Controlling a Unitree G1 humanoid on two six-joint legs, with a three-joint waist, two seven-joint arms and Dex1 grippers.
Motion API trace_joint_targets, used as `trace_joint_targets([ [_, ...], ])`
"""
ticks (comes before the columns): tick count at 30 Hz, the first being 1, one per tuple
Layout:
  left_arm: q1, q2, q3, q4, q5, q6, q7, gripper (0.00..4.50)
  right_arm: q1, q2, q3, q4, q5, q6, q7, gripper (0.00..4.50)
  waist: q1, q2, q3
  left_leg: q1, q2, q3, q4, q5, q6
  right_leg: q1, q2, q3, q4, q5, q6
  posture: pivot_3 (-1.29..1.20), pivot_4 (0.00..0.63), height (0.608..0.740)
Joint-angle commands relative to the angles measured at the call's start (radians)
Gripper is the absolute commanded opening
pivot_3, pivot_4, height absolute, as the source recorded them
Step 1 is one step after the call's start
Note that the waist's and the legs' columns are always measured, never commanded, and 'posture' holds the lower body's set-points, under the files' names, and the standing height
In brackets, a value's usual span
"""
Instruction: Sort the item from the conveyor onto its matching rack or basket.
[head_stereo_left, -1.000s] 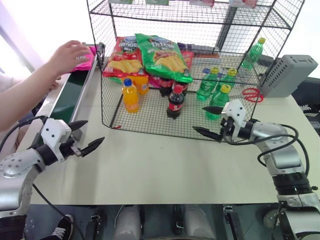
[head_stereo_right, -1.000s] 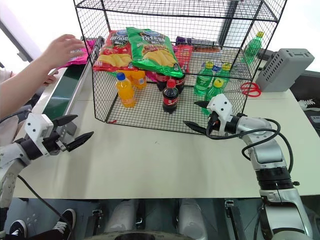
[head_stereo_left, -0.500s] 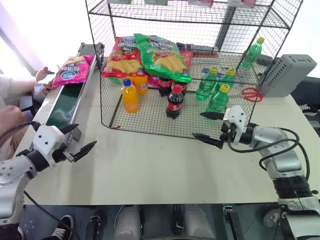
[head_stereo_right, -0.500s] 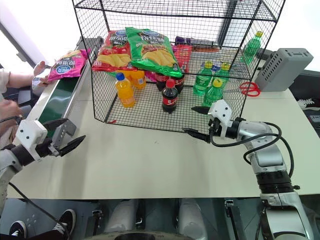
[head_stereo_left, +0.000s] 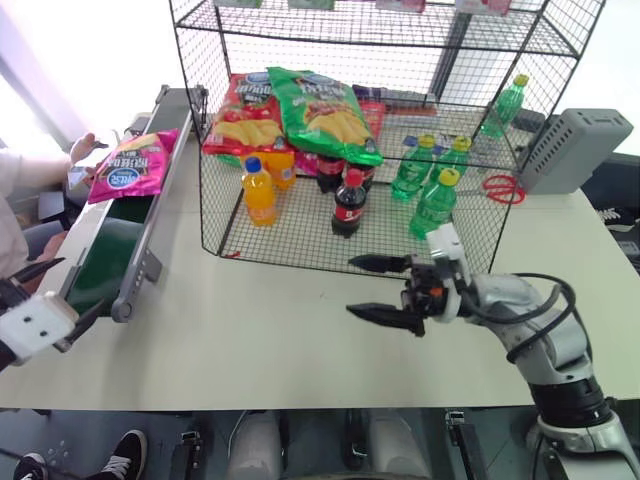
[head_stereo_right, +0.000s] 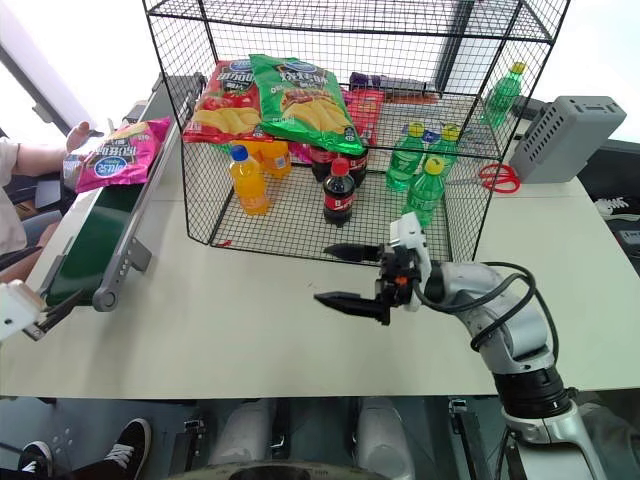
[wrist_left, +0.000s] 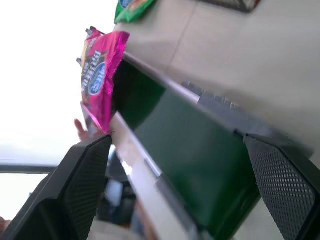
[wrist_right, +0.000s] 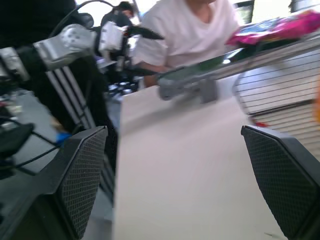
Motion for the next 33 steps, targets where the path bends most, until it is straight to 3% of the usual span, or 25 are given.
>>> trace_joint_targets([
  [1,0.025,0.03,0.053,0.039,0.091,-0.102,0.104,4.5,-0.021,0.011,0.007,0.014,-0.036,-0.04,-0.003,4.46,0.0,0.0,0.0,-0.002,0.0,0.0,0.0,0.0,0.0,-0.001,0.0,0.0,0.0,0.0,0.0,0.0,0.15,0.74],
  [9,0.116,0.04,0.051,0.092,0.171,-0.207,0.215,4.5,-0.054,0.024,-0.003,0.078,-0.086,-0.099,-0.004,4.46,-0.004,-0.001,0.0,-0.01,0.0,0.006,0.0,0.0,0.0,-0.013,0.003,0.002,0.003,0.002,-0.001,0.0,0.15,0.74],
  [33,0.03,0.1,-0.057,0.198,0.256,-0.172,0.383,4.5,-0.063,0.017,0.002,0.107,-0.155,-0.173,0.004,4.46,-0.004,-0.001,-0.001,-0.009,0.001,0.006,0.001,0.0,0.0,-0.014,0.003,0.002,0.004,0.003,-0.003,0.0,0.15,0.74],
])
